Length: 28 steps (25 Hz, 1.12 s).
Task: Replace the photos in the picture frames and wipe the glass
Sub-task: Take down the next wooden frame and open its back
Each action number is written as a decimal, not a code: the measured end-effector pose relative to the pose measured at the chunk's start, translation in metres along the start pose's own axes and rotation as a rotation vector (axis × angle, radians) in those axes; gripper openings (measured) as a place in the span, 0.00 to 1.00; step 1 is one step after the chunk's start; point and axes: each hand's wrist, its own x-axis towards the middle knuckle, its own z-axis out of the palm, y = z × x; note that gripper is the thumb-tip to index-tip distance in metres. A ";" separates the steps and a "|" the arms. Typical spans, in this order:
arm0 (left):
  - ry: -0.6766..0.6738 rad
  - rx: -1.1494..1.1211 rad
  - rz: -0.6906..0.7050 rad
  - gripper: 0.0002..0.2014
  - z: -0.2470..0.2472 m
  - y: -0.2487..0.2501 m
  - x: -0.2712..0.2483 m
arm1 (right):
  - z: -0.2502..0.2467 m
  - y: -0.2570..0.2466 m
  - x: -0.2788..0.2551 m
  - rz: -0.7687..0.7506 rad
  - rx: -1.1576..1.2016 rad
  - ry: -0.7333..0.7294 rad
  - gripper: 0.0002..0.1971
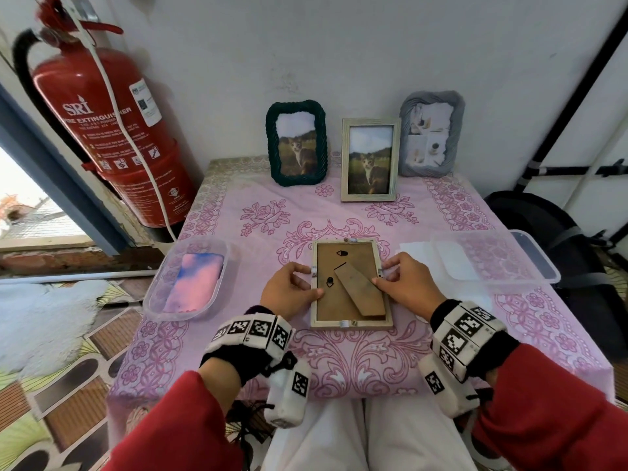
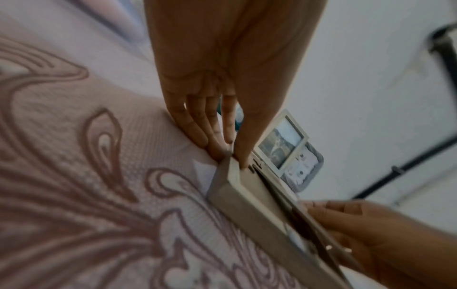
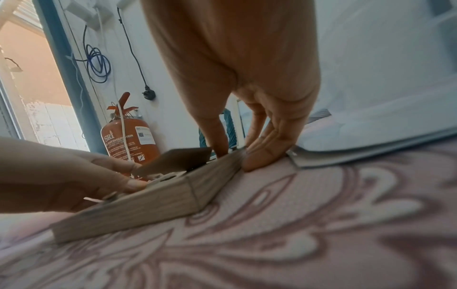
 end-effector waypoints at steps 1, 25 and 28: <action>0.029 0.013 0.017 0.20 0.002 -0.001 -0.001 | -0.003 0.000 -0.002 -0.024 0.021 0.013 0.17; -0.010 0.184 0.175 0.11 0.006 0.000 0.005 | -0.007 -0.007 -0.006 -0.286 -0.017 0.058 0.19; -0.017 0.219 0.198 0.11 0.006 0.002 0.005 | -0.006 -0.008 -0.005 -0.294 -0.023 0.038 0.18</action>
